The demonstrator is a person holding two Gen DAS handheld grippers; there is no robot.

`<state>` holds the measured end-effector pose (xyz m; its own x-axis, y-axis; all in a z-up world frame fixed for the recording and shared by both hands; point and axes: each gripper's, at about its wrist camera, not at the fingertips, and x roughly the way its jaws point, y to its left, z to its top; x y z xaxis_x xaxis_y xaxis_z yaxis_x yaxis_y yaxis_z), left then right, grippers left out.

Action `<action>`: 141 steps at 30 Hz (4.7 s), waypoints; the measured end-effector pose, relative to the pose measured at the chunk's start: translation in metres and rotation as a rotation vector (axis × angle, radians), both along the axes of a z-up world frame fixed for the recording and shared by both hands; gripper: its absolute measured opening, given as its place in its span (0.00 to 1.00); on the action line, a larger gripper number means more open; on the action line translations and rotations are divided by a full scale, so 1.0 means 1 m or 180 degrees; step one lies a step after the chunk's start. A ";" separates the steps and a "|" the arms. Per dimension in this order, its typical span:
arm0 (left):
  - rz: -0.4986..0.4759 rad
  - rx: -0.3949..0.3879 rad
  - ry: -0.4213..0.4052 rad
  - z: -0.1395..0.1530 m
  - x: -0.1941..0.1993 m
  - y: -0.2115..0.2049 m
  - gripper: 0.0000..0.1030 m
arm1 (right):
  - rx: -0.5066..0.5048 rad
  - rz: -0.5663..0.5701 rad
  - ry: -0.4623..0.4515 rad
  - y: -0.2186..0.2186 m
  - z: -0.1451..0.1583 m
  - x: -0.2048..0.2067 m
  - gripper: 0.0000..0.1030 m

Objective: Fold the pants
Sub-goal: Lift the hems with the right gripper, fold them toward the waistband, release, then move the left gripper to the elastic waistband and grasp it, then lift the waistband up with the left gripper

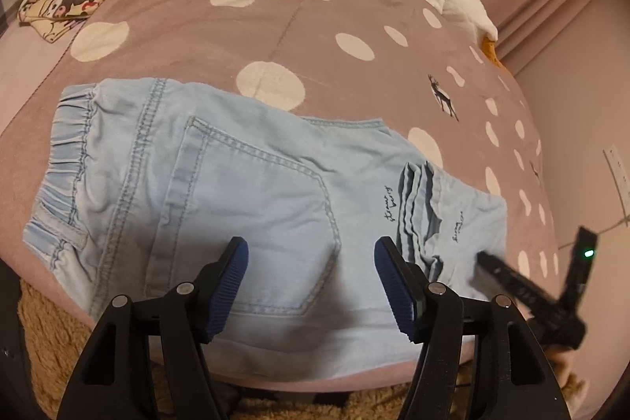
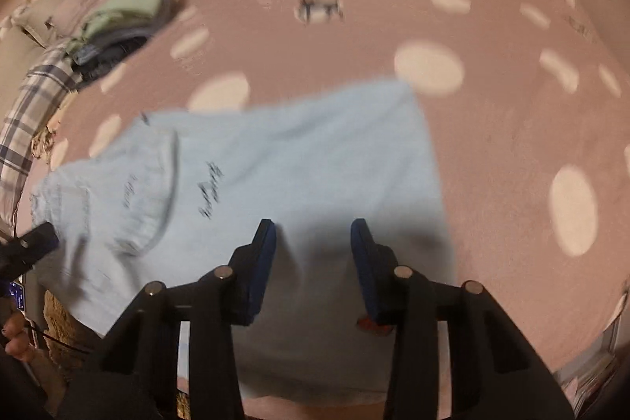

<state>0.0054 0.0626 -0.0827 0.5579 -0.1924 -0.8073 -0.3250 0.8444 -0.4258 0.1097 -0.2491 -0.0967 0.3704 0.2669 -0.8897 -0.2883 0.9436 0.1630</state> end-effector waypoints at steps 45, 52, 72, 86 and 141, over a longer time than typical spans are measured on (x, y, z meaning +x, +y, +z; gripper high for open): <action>-0.0976 -0.0218 0.0101 -0.019 0.073 -0.092 0.05 | 0.0156 -0.0408 -0.0179 -0.052 0.004 -0.016 0.61; -0.0773 0.0066 0.0063 -0.007 0.054 -0.067 0.05 | 0.0172 -0.0197 -0.0393 -0.034 0.026 -0.020 0.61; 0.0591 0.0628 -0.0141 0.034 -0.019 0.043 0.83 | -0.0302 -0.0136 -0.0128 -0.009 -0.002 -0.015 0.66; 0.1194 0.0268 0.0241 -0.014 -0.060 0.097 0.83 | -0.0211 0.0004 -0.0461 0.017 0.034 -0.019 0.87; 0.0360 -0.0454 -0.0835 0.067 -0.017 0.021 0.34 | -0.0015 -0.0121 -0.0248 -0.003 0.024 -0.027 0.87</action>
